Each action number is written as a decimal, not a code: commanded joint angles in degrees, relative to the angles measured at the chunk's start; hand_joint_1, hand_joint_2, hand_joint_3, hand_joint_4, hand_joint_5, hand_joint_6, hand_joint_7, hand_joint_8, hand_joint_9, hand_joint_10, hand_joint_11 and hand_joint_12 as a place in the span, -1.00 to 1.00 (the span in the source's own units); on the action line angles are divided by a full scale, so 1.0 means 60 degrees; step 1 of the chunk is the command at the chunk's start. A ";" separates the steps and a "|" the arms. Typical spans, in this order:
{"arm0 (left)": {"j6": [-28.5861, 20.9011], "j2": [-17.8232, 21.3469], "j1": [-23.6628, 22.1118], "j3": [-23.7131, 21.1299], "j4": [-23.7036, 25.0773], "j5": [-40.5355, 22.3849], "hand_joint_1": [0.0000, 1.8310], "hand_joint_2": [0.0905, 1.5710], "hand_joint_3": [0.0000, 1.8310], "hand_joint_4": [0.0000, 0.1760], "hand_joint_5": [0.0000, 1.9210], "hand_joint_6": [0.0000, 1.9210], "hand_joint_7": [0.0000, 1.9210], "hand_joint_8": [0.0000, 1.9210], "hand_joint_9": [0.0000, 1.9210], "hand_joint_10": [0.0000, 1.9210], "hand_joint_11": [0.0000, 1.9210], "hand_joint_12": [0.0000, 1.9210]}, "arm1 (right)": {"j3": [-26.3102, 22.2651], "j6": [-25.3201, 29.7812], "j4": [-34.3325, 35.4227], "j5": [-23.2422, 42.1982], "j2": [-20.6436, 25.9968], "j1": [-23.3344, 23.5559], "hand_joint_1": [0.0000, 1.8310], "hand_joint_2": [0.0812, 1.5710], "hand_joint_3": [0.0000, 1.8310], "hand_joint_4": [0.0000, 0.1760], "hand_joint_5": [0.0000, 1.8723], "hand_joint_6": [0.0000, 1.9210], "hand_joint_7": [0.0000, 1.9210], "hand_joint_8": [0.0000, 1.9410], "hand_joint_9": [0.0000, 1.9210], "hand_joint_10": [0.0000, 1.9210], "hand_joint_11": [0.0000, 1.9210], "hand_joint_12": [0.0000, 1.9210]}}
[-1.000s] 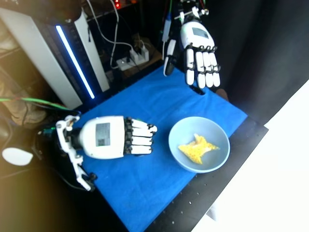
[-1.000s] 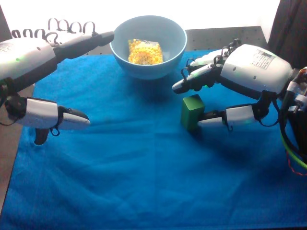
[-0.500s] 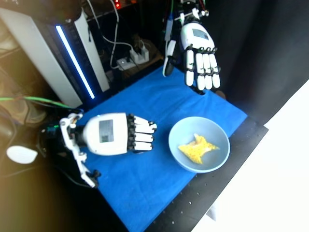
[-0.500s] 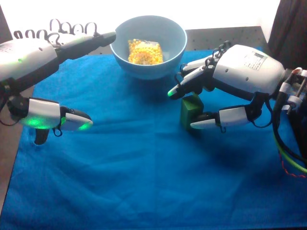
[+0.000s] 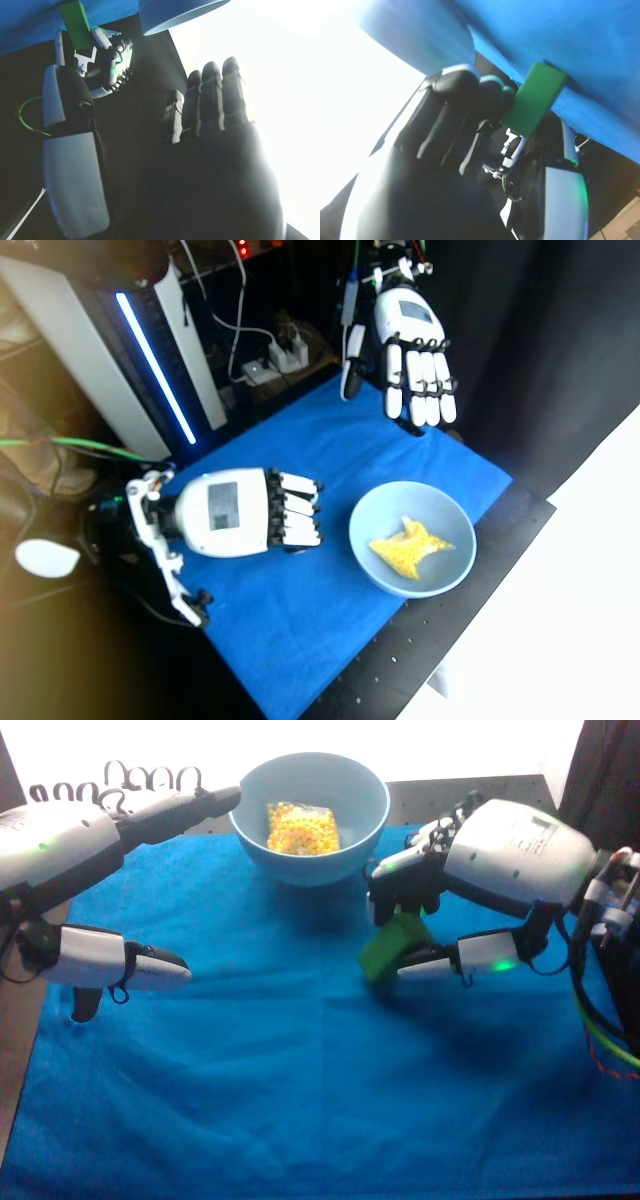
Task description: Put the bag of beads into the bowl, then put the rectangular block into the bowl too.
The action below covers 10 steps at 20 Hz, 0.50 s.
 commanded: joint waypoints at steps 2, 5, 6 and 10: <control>-0.0003 -0.0032 -0.0093 0.0037 -0.0104 -0.1104 0.00 0.16 -1.00 0.55 -0.99 -1.00 -0.90 -1.00 -0.90 -1.00 -1.00 -1.00 | -0.0043 0.0012 0.0035 0.1125 0.0021 0.0520 0.38 0.31 -1.00 -1.00 0.02 0.16 0.36 -0.54 0.20 -0.05 -0.03 0.35; -0.0006 -0.0047 -0.0092 0.0036 -0.0104 -0.1137 -0.02 0.16 -1.00 0.84 -0.97 -1.00 -0.83 -1.00 -0.89 -1.00 -1.00 -1.00 | -0.0320 0.0012 -0.0640 0.1180 0.0365 0.1490 0.37 0.34 -1.00 -1.00 0.00 0.06 0.22 -0.20 0.07 0.04 -0.14 0.44; -0.0006 -0.0057 -0.0092 0.0037 -0.0104 -0.1140 -0.02 0.16 -1.00 0.65 -0.99 -1.00 -0.87 -1.00 -0.89 -1.00 -1.00 -1.00 | -0.0325 0.0012 -0.0656 0.1277 0.0445 0.1666 0.37 0.33 -1.00 -1.00 0.03 0.04 0.25 -0.27 0.11 0.02 -0.10 0.44; -0.0006 -0.0071 -0.0091 0.0042 -0.0109 -0.1127 -0.05 0.16 -1.00 0.66 -1.00 -1.00 -0.90 -1.00 -0.89 -1.00 -1.00 -1.00 | 0.0321 0.0012 -0.0599 0.1327 0.0122 0.2712 0.23 0.34 -1.00 -1.00 0.10 -0.05 0.05 0.15 0.05 0.63 -0.05 0.94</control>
